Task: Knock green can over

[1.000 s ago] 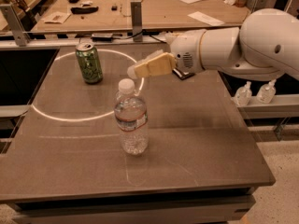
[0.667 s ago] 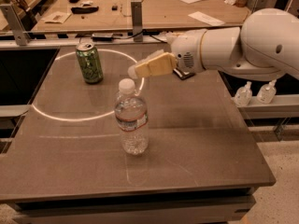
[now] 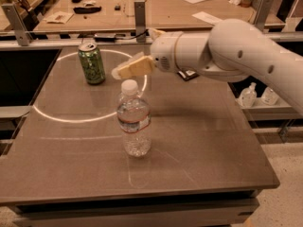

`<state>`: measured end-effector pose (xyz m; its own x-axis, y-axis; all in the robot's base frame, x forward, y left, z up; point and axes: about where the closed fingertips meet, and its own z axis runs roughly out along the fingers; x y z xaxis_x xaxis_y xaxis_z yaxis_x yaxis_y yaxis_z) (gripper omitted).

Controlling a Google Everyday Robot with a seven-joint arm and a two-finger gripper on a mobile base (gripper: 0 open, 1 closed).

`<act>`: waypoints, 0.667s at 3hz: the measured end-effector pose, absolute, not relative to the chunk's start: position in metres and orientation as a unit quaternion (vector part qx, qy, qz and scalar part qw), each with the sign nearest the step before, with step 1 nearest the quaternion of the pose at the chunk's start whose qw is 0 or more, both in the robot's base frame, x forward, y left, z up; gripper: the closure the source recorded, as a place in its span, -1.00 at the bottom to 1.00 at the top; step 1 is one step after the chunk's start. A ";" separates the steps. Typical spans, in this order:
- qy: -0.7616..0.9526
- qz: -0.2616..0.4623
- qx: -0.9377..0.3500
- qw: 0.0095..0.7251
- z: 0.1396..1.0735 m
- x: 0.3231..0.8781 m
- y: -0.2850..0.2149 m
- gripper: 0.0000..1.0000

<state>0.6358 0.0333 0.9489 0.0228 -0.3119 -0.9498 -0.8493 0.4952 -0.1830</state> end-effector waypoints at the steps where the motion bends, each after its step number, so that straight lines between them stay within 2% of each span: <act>1: 0.635 0.250 -0.469 0.560 0.936 0.661 0.063 -1.00; 2: 0.606 0.292 -0.492 0.552 0.927 0.677 0.101 -1.00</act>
Offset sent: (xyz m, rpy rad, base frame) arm 0.0606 0.1109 -0.0341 0.0869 -0.0049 0.3154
